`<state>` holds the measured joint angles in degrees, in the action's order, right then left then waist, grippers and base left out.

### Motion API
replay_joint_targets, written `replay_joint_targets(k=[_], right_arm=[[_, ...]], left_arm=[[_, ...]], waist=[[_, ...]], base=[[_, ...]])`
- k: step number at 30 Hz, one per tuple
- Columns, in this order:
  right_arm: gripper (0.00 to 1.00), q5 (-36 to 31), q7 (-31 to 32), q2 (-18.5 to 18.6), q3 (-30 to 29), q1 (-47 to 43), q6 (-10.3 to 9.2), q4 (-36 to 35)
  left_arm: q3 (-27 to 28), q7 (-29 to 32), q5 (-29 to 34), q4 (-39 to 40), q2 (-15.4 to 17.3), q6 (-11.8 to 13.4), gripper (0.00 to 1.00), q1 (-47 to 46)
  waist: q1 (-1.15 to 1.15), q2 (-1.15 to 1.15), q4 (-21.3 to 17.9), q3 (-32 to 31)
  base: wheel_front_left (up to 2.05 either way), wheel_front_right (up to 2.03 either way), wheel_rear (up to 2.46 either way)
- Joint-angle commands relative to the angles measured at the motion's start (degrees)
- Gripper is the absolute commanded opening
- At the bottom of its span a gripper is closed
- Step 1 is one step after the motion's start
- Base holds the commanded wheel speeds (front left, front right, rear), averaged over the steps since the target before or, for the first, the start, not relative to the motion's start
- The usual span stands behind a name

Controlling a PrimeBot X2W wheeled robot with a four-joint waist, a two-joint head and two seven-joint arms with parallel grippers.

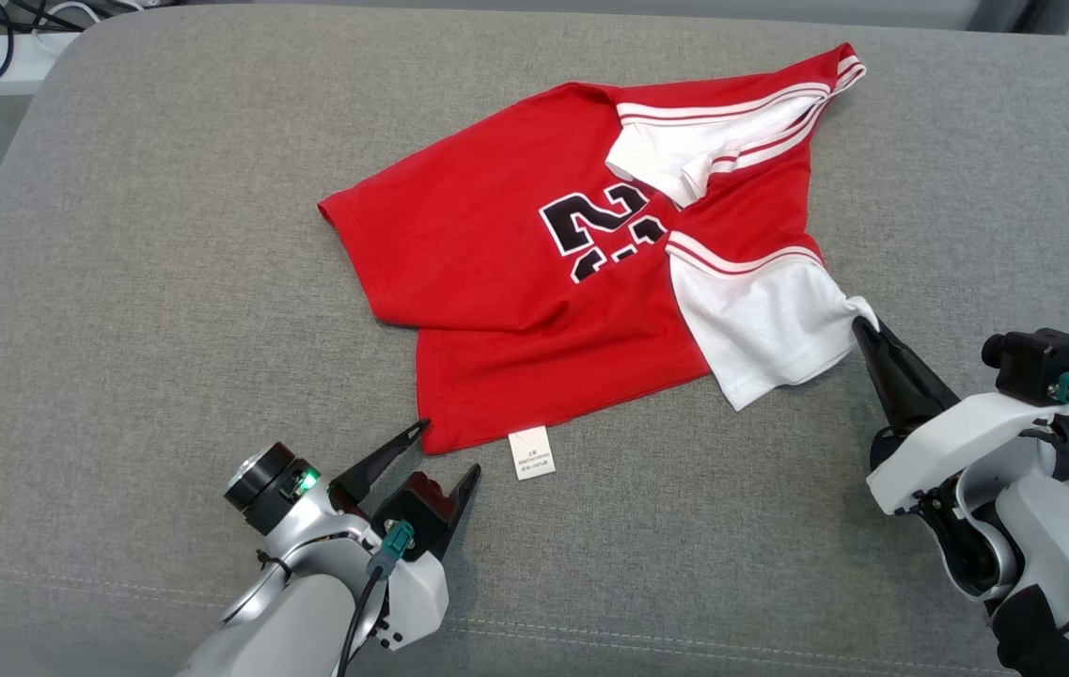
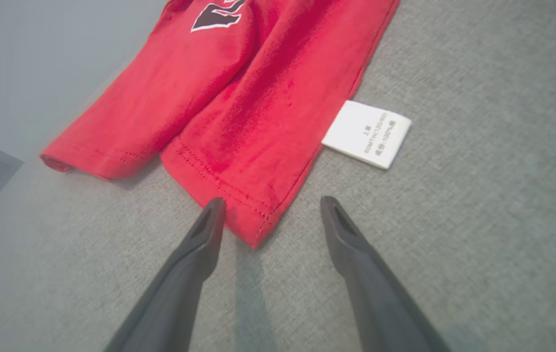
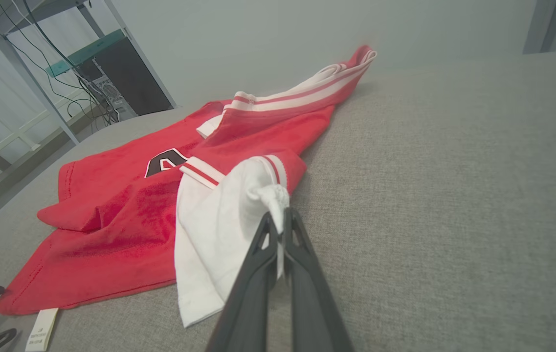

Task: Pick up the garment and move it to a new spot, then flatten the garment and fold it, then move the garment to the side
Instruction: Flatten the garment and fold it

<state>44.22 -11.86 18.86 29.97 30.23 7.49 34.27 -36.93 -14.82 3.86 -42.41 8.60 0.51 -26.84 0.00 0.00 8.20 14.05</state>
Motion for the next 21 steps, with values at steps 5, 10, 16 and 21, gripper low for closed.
replay_joint_targets(k=[5, 10, 16, 21], right_arm=[[0.00, -0.5, -0.4, 0.2, 0.5, 0.5, 0.00, -0.5], [0.00, -0.5, -0.5, 0.2, 0.6, 0.7, 0.00, -0.5], [0.00, -0.4, -0.3, 0.1, 0.8, 1.0, 0.00, -0.6], [0.00, -0.1, -0.3, -0.1, 0.8, 1.1, 0.00, -0.7]], left_arm=[[1.3, -0.2, -0.8, 0.2, 1.6, 0.8, 1.00, -2.8], [0.5, -0.2, -1.1, -3.1, 1.8, 0.6, 1.00, -3.7], [0.2, -0.2, -1.7, -5.4, 1.7, 0.7, 0.82, -5.5], [-0.4, -0.2, -2.0, -7.2, 1.6, 0.5, 0.00, -6.5]], waist=[[0.00, 0.00, -0.5, 0.4], [0.00, 0.00, -0.6, 0.7], [0.00, 0.00, -0.8, 1.1], [0.00, 0.00, -1.1, 1.2]], base=[[0.00, 0.00, 0.00], [0.00, 0.00, 0.00], [0.00, 0.00, 0.00], [0.00, 0.00, 0.00]])
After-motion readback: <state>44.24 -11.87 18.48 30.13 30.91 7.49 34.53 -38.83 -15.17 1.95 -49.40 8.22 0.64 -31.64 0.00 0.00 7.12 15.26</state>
